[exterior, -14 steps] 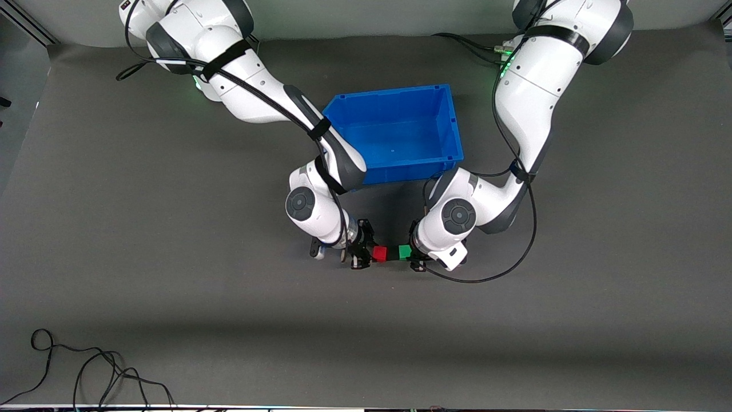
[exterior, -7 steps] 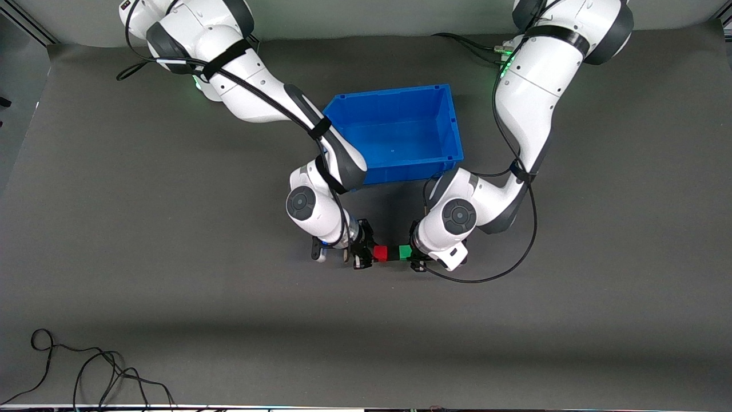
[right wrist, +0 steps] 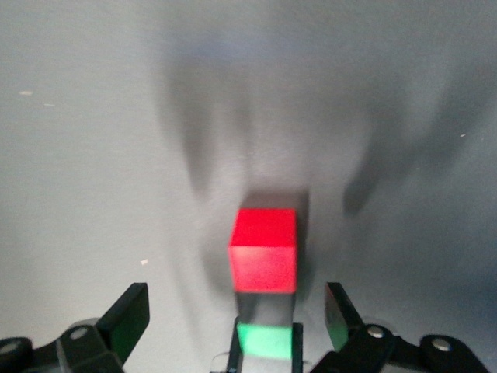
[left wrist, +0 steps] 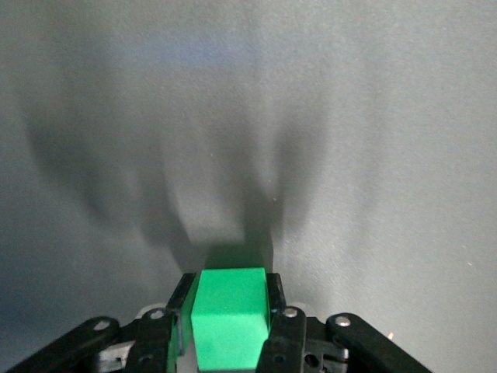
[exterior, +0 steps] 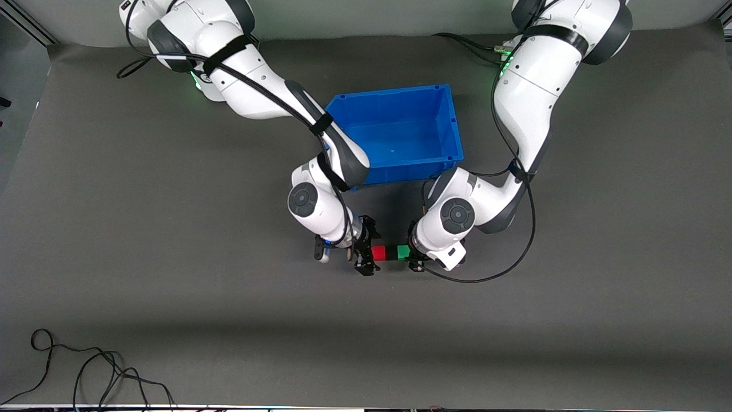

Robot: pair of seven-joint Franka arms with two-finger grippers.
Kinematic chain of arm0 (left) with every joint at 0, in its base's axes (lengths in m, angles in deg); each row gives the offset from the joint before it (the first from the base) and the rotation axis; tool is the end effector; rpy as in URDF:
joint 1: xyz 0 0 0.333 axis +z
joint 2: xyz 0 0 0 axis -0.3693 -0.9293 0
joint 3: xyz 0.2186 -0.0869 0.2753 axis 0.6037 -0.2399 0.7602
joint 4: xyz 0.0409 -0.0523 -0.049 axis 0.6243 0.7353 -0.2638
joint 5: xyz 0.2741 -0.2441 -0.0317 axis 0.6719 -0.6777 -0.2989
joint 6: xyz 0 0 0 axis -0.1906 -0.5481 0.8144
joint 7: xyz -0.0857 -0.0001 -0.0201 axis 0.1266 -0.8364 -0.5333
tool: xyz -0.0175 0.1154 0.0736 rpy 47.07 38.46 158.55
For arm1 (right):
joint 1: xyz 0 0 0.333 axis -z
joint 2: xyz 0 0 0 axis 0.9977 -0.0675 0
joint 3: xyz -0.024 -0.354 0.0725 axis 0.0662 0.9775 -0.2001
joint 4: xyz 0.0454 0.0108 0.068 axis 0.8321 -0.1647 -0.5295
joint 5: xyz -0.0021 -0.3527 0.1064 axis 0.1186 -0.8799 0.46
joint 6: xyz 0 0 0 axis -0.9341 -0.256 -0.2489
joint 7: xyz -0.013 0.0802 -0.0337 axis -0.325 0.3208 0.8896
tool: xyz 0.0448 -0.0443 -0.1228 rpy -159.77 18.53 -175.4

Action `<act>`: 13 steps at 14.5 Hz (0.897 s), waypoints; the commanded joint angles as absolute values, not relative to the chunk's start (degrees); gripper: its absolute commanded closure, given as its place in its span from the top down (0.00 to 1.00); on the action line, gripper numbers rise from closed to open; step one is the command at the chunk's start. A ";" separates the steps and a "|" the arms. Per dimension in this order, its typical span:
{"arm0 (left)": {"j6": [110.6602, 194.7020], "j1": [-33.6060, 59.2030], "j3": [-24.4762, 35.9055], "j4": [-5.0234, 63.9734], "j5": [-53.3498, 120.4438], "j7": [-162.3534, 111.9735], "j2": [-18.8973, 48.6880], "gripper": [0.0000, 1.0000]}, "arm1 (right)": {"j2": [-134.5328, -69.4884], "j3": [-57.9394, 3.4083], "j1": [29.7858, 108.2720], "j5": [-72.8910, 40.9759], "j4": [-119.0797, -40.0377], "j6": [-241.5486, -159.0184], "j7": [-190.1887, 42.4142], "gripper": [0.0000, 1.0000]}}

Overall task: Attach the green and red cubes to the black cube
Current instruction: 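Press the red and green cubes against the black cube's sides, then open both grippers and lift them away from the joined cubes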

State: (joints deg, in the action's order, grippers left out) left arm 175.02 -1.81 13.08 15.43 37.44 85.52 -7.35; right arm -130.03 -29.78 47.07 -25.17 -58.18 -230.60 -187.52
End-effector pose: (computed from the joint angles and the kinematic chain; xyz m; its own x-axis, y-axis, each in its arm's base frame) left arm 0.6292 -0.3985 0.2082 -0.0086 0.9740 -0.2266 1.0000 0.0076 -0.0052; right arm 0.6305 0.4768 0.2259 -0.0053 -0.9240 -0.3823 -0.9921 0.0528 -0.1138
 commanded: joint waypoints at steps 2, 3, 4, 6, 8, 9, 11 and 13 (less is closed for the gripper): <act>173.60 -2.68 14.19 11.77 38.92 85.43 -6.51 1.00 | -122.25 -25.08 47.28 -28.53 -58.67 -218.38 -183.88 1.00; 173.42 -2.24 14.28 11.42 41.02 85.34 -5.90 1.00 | -120.31 -23.94 47.37 -29.85 -58.67 -215.04 -182.56 1.00; 172.55 -1.36 14.28 11.41 43.05 85.25 -4.50 1.00 | -118.38 -22.45 47.37 -30.56 -58.67 -211.52 -180.80 1.00; 168.35 0.22 14.28 11.41 45.95 82.81 -1.86 1.00 | -113.73 -19.46 47.28 -31.01 -59.02 -203.18 -173.09 1.00; 161.68 3.38 14.11 11.33 46.14 73.79 1.39 1.00 | -109.50 -15.25 47.11 -31.09 -59.20 -193.87 -164.48 1.00; 157.99 5.04 14.11 11.33 46.23 68.52 3.23 1.00 | -107.57 -13.14 46.93 -31.79 -59.20 -190.43 -160.61 1.00; 153.04 7.86 14.28 11.76 46.32 55.61 5.53 1.00 | -103.79 -10.92 47.10 -36.87 -59.37 -184.80 -152.70 1.00; 152.59 9.45 14.46 13.68 49.98 46.62 6.76 1.00 | -99.05 -11.35 48.85 -41.71 -61.56 -183.02 -146.97 1.00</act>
